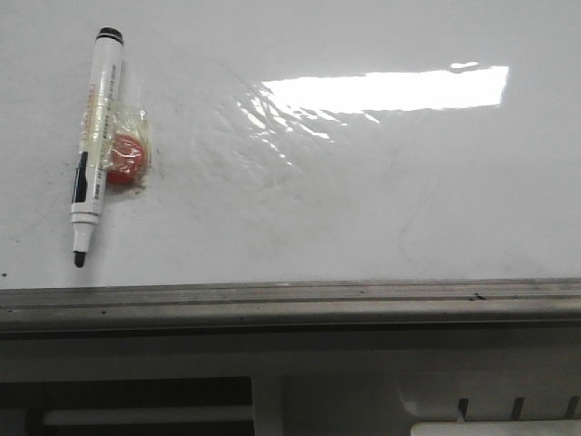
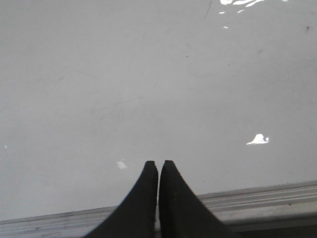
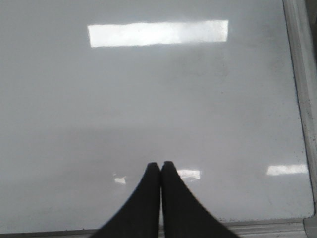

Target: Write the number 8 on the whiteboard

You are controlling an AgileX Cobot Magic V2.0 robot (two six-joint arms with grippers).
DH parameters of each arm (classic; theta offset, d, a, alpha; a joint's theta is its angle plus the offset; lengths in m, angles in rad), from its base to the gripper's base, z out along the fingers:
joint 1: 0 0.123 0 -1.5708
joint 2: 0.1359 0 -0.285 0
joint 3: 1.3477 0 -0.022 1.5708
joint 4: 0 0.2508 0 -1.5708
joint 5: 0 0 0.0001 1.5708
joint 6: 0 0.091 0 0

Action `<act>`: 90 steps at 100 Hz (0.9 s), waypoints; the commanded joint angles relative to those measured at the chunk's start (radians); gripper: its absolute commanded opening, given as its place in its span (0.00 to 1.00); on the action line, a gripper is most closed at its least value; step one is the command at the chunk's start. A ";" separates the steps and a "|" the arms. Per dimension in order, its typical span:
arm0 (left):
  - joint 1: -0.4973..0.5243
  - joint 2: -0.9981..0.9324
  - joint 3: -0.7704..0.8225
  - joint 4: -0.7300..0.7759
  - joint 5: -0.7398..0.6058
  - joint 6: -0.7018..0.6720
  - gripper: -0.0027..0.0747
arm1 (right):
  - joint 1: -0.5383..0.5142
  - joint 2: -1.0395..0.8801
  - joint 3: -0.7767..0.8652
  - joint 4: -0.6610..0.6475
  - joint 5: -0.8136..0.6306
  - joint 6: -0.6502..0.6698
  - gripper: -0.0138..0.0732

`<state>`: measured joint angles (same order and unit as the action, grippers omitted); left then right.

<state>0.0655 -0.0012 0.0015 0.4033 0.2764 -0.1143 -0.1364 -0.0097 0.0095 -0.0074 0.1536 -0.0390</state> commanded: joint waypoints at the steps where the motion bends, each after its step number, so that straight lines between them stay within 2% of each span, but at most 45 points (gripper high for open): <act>1: 0.002 -0.031 0.032 0.010 -0.117 -0.004 0.01 | -0.008 -0.021 0.013 -0.010 -0.118 -0.005 0.09; 24: 0.002 -0.031 0.032 -0.042 -0.261 -0.008 0.01 | -0.008 -0.021 0.013 0.007 -0.250 0.002 0.09; 37: 0.002 -0.031 0.032 -0.132 -0.309 -0.008 0.01 | -0.008 -0.021 0.013 0.007 -0.259 0.002 0.09; 55: 0.002 -0.031 0.032 -0.158 -0.372 -0.008 0.01 | -0.008 -0.021 0.012 0.007 -0.259 0.002 0.09; 68: 0.002 -0.031 0.032 -0.183 -0.423 -0.017 0.01 | -0.008 -0.021 -0.014 0.007 -0.195 0.002 0.09; 75: 0.002 -0.031 0.032 -0.256 -0.423 -0.017 0.01 | -0.008 -0.019 -0.036 0.007 -0.130 0.002 0.09; 90: 0.002 -0.031 0.023 -0.403 -0.408 -0.017 0.01 | -0.008 0.025 -0.077 0.038 -0.092 0.003 0.09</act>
<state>0.0655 -0.0012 0.0015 0.0785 -0.0618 -0.1179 -0.1364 -0.0097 -0.0075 0.0053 0.1065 -0.0351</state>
